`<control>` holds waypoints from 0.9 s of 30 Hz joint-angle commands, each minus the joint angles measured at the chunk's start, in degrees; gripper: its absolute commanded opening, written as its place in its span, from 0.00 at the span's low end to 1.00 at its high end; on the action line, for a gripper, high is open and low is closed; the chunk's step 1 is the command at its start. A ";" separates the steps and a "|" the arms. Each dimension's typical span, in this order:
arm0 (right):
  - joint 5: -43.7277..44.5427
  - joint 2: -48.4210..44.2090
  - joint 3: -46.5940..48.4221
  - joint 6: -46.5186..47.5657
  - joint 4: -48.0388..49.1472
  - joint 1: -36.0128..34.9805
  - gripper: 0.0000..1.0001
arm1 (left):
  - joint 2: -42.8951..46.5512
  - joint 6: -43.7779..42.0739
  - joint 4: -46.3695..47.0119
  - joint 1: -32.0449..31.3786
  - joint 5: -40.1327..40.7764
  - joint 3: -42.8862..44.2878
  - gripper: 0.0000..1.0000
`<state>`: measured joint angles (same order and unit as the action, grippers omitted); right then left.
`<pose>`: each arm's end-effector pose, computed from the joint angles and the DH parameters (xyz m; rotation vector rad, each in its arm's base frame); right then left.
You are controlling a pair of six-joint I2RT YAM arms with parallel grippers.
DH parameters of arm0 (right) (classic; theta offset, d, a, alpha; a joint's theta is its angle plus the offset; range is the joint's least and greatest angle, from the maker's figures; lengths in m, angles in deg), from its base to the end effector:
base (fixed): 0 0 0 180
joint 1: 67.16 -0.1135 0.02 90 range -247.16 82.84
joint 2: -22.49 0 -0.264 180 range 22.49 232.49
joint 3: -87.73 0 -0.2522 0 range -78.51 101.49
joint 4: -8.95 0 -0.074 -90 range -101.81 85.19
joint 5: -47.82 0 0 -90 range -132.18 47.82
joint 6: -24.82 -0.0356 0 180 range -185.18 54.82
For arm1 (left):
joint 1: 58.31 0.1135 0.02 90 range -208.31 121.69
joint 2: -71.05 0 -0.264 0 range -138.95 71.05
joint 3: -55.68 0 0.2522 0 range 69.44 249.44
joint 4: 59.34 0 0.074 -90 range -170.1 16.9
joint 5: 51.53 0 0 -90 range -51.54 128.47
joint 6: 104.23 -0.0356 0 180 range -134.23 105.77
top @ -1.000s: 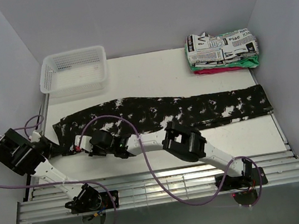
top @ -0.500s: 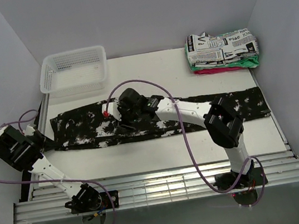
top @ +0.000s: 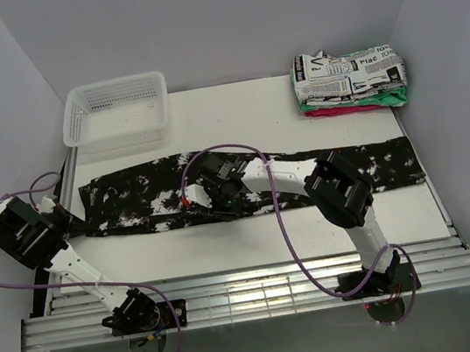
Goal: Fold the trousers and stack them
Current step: Fold the trousers
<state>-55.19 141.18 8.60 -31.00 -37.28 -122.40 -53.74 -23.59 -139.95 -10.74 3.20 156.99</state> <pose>0.2411 0.3614 0.1702 -1.9555 1.8742 0.4176 0.2694 0.2643 0.1299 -1.0557 2.7002 -0.9802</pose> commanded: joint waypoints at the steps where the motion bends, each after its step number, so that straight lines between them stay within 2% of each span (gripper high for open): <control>1: 4.67 0.22 -0.89 2.39 0.83 0.84 0.33 | -1.07 -2.76 10.95 -0.73 6.26 -0.27 0.00; 10: 3.00 -5.05 -2.12 3.18 1.71 1.80 0.29 | -1.42 -3.38 10.34 -0.73 6.35 0.08 0.00; 18: -3.05 -6.81 0.25 3.10 1.27 2.95 0.33 | -1.33 -3.73 10.07 -0.81 6.26 -0.18 0.00; 27: -5.27 -5.58 1.13 3.88 -0.67 3.39 0.39 | -1.42 -3.90 9.90 -0.73 6.17 -0.45 0.00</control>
<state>-58.06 137.03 7.97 -28.08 -36.60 -119.19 -53.72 -24.73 -139.97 -10.82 3.16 156.99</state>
